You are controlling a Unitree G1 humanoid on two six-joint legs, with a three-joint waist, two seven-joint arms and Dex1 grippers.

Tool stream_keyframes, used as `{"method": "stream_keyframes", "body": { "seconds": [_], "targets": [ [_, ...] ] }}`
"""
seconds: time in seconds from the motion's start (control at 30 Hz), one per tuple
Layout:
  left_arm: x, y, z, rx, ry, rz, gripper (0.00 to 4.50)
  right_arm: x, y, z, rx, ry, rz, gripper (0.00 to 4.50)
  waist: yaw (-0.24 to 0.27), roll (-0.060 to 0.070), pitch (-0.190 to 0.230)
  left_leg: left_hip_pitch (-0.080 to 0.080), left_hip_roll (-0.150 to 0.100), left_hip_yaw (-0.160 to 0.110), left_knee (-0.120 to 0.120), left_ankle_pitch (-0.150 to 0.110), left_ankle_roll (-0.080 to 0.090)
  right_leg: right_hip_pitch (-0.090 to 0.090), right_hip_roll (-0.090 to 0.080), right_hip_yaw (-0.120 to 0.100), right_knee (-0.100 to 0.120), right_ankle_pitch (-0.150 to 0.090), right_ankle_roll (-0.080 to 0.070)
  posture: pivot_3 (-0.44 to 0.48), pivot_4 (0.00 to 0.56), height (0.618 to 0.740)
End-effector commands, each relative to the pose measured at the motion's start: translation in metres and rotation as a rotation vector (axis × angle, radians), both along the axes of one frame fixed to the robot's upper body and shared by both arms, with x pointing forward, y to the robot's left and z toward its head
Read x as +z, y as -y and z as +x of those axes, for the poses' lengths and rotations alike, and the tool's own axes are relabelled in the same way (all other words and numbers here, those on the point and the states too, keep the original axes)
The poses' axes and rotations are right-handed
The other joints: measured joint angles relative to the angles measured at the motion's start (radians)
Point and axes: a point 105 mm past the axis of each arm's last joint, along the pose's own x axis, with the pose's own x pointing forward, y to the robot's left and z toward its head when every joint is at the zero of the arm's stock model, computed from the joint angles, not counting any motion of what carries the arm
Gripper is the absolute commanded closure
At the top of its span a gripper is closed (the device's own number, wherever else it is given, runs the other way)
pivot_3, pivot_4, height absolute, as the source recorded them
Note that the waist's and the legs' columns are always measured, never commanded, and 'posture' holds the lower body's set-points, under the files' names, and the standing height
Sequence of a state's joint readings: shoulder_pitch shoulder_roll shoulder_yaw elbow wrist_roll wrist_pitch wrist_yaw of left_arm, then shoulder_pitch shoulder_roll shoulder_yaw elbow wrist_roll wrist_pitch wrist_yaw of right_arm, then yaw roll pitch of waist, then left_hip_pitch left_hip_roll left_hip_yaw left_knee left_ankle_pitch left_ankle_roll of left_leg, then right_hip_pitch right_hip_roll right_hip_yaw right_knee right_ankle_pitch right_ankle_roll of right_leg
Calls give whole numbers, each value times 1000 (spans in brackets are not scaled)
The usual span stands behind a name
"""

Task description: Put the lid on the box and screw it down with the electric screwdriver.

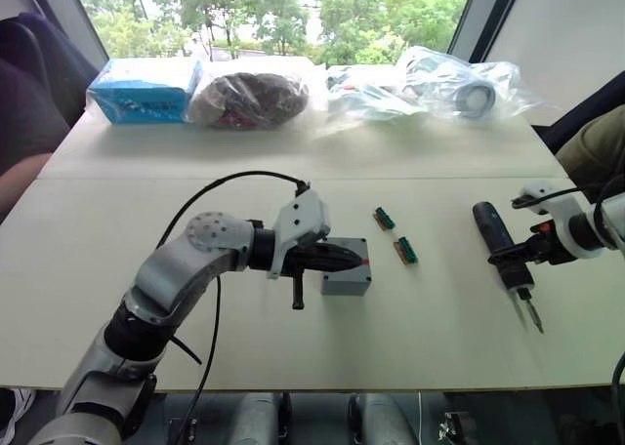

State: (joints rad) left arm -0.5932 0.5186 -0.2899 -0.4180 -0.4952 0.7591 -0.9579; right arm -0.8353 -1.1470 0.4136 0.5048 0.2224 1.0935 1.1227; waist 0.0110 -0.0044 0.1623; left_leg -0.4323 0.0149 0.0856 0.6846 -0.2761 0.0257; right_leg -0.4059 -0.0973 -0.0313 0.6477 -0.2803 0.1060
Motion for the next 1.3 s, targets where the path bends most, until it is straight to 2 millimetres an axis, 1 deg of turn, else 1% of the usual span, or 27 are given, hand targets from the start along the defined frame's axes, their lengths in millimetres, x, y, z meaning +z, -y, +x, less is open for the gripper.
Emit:
{"method": "stream_keyframes", "body": {
  "seconds": [0.03, 0.17, 0.33, 0.53, 0.67, 0.7, 0.73, 0.77, 0.8, 0.83, 0.87, 0.93, 1.0, 1.13, 1.2, 1.23, 1.3],
  "targets": [
    [10, -1, -4, -11, 35, -29, 4500, 21, 1, 7, -20, 79, 18, 31, 0, 0, 0, 0, 0, 0, 0, 0, 0, 0, 0, 0, 0, 0, 0, 0, 150, 740],
    [10, -1, -2, -11, 35, -32, 4500, 20, 8, 2, -35, 72, 2, 31, 1, 0, 0, 0, 0, 0, 0, 0, 0, 0, 0, 0, 0, 0, 0, 0, 150, 740],
    [10, 1, 1, -12, 34, -35, 4500, 7, 7, -5, -36, 18, 22, 31, 0, 0, 0, 0, 0, 0, 0, 0, 0, 0, 0, 0, 0, 0, 0, 0, 150, 740],
    [9, 2, 1, -12, 27, -36, 4500, -7, 6, 4, -51, 2, 42, 31, -1, 0, 0, 0, 0, 0, 0, 0, 0, 0, 0, 0, 0, 0, 0, 0, 150, 740],
    [8, 0, 1, 2, 25, -31, 4500, -18, -2, 9, -25, -36, 49, 31, -4, -1, 0, 1, 0, 0, 0, 0, -1, 1, 0, 0, 0, 0, 0, 0, 150, 740],
    [8, -1, 1, 7, 25, -30, 4500, -20, -3, 8, -11, -49, 48, 498, -4, -1, 0, 1, 0, 0, 0, 0, -1, 2, 0, 0, 0, 0, 0, 0, 150, 740],
    [7, -2, 1, 13, 24, -29, 4500, -22, -4, 8, -2, -57, 43, 696, -5, -1, 0, 2, 0, 0, 0, 0, -1, 2, 0, 0, 0, 0, 0, 0, 150, 740],
    [7, -3, 2, 19, 24, -28, 4500, -23, -5, 9, -8, -65, 43, 998, -5, -1, 0, 3, 0, 0, 0, 0, -1, 3, 0, 0, 0, 0, 0, 0, 150, 740],
    [7, -3, 2, 24, 25, -27, 4500, -25, -7, 9, 0, -74, 50, 1493, -5, -1, 0, 5, 0, 0, 0, 0, -1, 5, 0, 0, -1, 0, 0, 0, 150, 740],
    [7, -4, 2, 28, 25, -29, 4500, -25, -8, 9, 4, -80, 59, 1599, -6, -1, 0, 5, 0, 0, 0, 0, -1, 6, 0, 0, -1, 0, 0, 0, 150, 740],
    [8, -4, 2, 30, 25, -31, 4500, -25, -9, 10, 3, -83, 61, 2082, -7, -1, 0, 6, 0, 0, 0, 0, -1, 7, 0, 0, -1, 0, 0, 0, 150, 740],
    [8, -4, 2, 32, 24, -32, 4500, -26, -9, 10, -1, -87, 59, 2538, -7, -1, 0, 7, 0, 0, 0, 0, -1, 8, 0, 0, -1, 0, 0, 0, 150, 740],
    [8, -4, 3, 34, 26, -33, 4500, -25, -4, 11, -17, -76, 41, 2593, -7, -2, -1, 7, 0, 0, 0, 0, -1, 8, 0, 0, -1, 0, 0, 0, 150, 740],
    [8, -4, 6, 38, 27, -34, 4500, -17, 4, 15, -43, -33, 25, 2687, -7, -2, -1, 8, 0, 0, 0, 0, -1, 9, 0, 0, -1, 0, 0, 0, 150, 740],
    [7, -4, 8, 38, 26, -33, 4500, 7, 6, 23, -46, 58, 43, 2693, -7, -2, -1, 8, 0, 0, 0, 0, -1, 10, 0, 0, -1, 0, 0, 0, 150, 740],
    [7, -4, 9, 38, 26, -33, 4500, 15, 5, 26, -46, 89, 53, 2693, -7, -1, 0, 8, 0, 0, 0, 0, -1, 9, 0, 0, -1, 0, 0, 0, 150, 740],
    [7, -5, 10, 39, 23, -36, 4500, 35, -1, 34, -47, 178, 114, 2693, -6, 2, 1, 7, 0, 0, 0, 0, -1, 8, 0, 0, 0, 0, 0, 0, 150, 740]
  ]
}}
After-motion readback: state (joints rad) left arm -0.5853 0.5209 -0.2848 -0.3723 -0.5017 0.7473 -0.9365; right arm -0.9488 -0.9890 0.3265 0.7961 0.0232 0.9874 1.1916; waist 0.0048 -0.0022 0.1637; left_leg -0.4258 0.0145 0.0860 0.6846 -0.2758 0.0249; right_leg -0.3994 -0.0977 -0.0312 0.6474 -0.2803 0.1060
